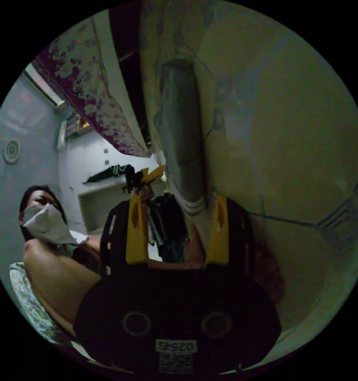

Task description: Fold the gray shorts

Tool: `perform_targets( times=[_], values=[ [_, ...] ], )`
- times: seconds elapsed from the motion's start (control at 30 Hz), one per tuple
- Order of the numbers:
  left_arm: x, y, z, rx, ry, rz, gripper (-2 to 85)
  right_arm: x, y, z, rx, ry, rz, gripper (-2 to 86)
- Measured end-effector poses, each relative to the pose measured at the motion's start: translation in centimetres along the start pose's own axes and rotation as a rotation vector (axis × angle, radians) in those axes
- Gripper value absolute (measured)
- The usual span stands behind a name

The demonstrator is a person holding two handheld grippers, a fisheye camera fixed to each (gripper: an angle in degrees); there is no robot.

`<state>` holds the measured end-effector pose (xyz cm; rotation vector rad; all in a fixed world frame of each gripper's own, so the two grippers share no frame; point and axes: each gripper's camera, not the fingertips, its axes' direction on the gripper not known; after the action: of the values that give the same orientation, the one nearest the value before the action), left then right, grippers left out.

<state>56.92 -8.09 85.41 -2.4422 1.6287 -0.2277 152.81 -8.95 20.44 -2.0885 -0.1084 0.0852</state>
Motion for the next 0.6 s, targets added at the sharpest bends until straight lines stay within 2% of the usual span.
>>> perform_targets(
  times=[0.13,0.23,0.3,0.37,0.43,0.53,0.6],
  values=[
    [5.0,2.0,-4.0,-0.147,-0.173,0.193,16.0,1.3,-0.2,3.8,-0.075,-0.057,0.018,24.0],
    [5.0,2.7,-7.2,-0.044,-0.374,0.206,16.0,2.6,-1.0,5.7,-0.072,-0.131,0.049,23.0],
    [3.3,1.5,-7.2,-0.076,-0.355,0.193,15.8,2.8,-1.7,7.1,-0.104,-0.112,0.034,22.3],
    [0.2,-0.4,-5.0,-0.239,-0.239,0.111,15.1,2.3,-2.2,9.2,-0.149,-0.039,-0.010,22.3],
    [-1.0,-0.4,-3.0,-0.353,-0.276,0.100,13.5,2.4,-2.2,10.9,-0.159,0.002,-0.022,19.7],
    [-1.1,0.7,-5.2,-0.360,-0.288,0.075,11.9,3.0,-2.3,13.5,-0.167,0.152,-0.012,11.0],
    [-1.9,1.6,-6.8,-0.357,-0.268,0.073,9.9,3.5,-2.3,14.9,-0.178,0.232,-0.017,9.5]
  ],
)
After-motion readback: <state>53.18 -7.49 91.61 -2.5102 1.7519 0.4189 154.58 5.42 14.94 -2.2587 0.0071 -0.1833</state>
